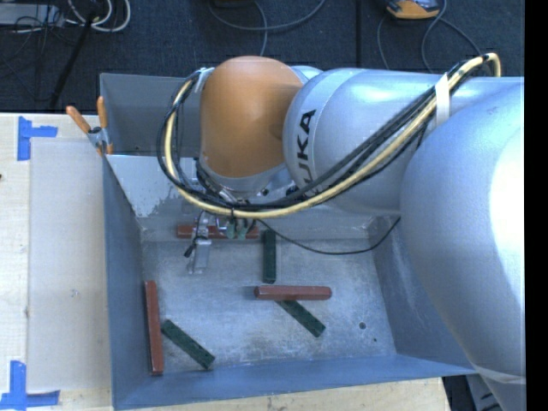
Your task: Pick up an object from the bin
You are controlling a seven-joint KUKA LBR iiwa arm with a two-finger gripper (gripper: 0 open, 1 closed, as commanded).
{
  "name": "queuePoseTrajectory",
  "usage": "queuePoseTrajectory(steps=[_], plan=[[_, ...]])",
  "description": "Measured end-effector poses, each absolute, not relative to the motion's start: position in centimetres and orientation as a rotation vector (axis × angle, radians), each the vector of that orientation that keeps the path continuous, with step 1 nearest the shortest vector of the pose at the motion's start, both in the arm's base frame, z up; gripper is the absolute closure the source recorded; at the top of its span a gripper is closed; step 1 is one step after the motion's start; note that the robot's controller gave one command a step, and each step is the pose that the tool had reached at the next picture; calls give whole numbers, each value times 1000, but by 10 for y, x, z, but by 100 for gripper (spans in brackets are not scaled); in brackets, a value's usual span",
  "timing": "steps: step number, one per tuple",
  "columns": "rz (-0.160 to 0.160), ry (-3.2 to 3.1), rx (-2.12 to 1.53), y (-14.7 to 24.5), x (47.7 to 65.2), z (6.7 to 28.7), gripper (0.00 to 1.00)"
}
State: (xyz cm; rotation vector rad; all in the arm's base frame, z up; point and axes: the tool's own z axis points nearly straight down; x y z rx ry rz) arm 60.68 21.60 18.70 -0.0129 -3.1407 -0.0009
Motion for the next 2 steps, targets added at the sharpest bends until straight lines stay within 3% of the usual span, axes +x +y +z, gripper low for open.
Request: queuePoseTrajectory(steps=[1,2], plan=[[-2,-3130,304,174,615,68,0],[3,-3139,241,116,598,150,0]])
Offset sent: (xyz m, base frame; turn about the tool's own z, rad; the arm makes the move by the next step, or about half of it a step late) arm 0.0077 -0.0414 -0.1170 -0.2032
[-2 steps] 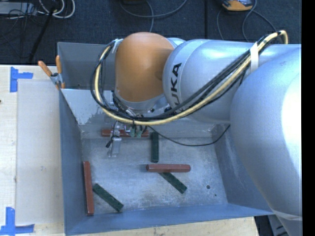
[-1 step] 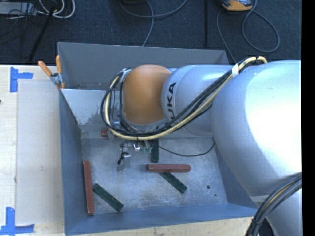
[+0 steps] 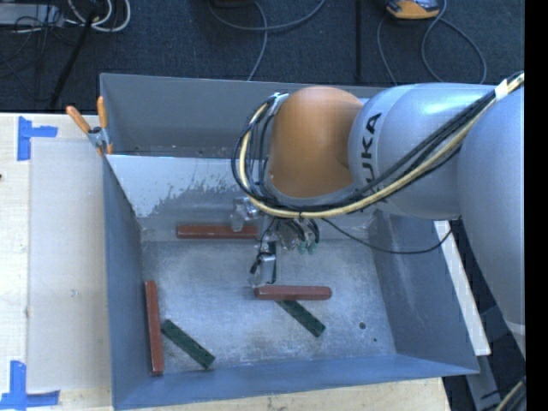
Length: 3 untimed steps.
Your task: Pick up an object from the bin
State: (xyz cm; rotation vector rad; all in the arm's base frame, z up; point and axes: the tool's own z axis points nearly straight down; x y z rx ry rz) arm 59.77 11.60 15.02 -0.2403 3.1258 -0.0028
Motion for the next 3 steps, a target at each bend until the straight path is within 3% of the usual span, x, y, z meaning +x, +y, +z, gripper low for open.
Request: queuePoseTrajectory(steps=[1,2,3], plan=[[-3,3145,119,67,549,111,0],[1,3128,299,-8,578,70,0],[1,3128,293,-7,578,70,100]])
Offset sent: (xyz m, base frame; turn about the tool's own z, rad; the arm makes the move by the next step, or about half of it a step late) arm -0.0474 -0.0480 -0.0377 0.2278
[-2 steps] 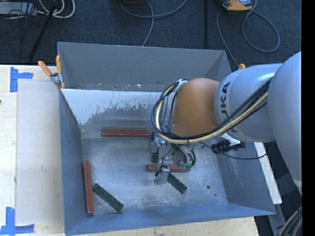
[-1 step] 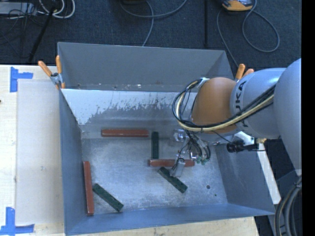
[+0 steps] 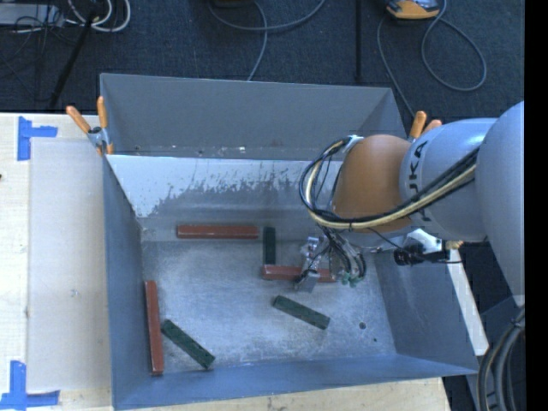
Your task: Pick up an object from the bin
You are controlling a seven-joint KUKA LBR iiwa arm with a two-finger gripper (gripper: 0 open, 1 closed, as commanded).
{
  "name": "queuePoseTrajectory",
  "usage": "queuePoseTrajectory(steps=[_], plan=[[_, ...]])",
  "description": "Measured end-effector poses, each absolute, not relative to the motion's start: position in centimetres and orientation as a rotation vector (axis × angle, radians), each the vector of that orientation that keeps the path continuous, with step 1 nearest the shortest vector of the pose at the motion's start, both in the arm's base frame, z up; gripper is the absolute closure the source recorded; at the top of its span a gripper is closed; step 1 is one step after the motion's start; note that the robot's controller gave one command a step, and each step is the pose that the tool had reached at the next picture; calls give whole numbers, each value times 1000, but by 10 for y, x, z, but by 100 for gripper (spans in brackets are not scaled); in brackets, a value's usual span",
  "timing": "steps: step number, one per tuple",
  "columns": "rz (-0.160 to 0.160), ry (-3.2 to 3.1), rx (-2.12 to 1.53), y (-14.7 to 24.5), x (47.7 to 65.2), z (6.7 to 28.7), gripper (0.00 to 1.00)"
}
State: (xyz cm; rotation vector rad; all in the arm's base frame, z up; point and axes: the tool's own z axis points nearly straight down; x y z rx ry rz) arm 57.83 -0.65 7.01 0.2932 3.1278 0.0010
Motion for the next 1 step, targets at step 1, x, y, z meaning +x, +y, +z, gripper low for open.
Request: queuePoseTrajectory(steps=[1], plan=[[3,3113,351,0,555,274,100]])
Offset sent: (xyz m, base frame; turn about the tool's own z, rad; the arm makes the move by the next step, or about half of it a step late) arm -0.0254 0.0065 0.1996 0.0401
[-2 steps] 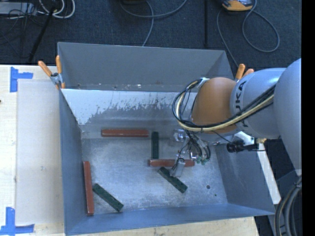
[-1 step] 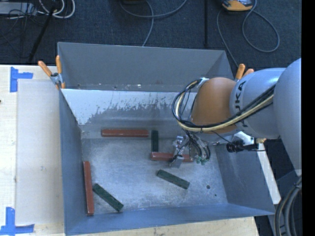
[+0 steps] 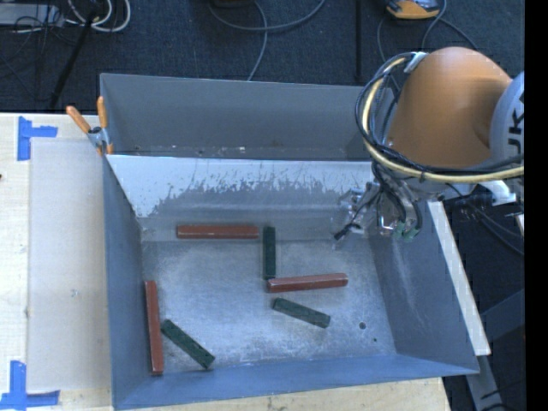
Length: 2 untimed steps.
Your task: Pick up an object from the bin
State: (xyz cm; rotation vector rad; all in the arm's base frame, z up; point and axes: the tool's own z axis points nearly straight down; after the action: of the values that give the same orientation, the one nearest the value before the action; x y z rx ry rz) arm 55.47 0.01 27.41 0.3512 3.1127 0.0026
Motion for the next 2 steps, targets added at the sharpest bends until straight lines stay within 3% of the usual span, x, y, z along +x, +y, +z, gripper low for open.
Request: queuePoseTrajectory(steps=[1,2], plan=[[0,3121,352,0,554,269,0],[-2,3146,195,-51,523,111,0]])
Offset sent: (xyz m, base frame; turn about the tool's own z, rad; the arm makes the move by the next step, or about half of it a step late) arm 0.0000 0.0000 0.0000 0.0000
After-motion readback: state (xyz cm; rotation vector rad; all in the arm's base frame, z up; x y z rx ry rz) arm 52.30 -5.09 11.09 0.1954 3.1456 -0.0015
